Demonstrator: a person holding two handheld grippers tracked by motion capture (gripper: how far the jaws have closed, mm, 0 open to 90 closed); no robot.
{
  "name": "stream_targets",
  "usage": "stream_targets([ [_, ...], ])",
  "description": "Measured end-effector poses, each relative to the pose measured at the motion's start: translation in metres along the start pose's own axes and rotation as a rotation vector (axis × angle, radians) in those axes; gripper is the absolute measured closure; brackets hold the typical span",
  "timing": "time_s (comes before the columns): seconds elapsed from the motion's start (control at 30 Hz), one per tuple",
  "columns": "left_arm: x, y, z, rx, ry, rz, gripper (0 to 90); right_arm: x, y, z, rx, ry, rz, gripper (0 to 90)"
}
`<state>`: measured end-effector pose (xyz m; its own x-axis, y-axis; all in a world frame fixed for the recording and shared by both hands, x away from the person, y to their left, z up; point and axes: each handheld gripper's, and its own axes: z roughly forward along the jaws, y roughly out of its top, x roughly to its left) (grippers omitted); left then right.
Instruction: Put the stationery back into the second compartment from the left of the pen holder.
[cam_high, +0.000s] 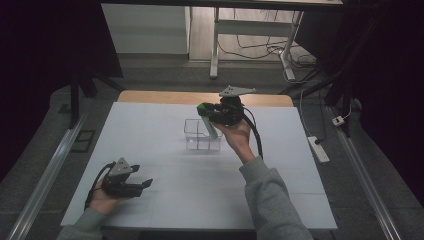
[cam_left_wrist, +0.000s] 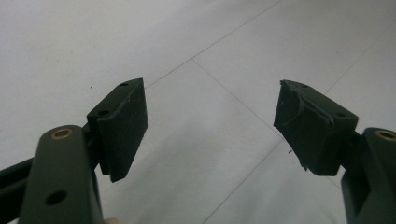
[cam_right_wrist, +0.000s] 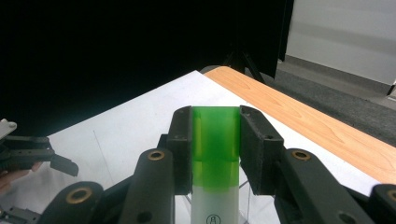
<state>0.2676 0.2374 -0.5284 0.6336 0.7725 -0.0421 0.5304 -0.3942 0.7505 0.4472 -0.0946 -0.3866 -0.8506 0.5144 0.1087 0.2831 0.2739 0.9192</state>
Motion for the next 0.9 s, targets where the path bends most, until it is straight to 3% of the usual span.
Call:
stream_targets([
  [0.33,0.000,0.000,-0.001,-0.005,-0.002,-0.001,25.4,-0.005,0.004,0.020,-0.010,-0.012,-0.009,66.7],
  [0.6,0.001,0.000,0.000,-0.003,-0.003,-0.003,25.4,-0.018,0.004,0.038,-0.027,-0.020,-0.008,66.7],
  [0.9,0.001,0.000,0.000,0.000,-0.002,0.001,25.4,-0.022,0.002,0.045,-0.034,-0.021,0.002,66.0],
])
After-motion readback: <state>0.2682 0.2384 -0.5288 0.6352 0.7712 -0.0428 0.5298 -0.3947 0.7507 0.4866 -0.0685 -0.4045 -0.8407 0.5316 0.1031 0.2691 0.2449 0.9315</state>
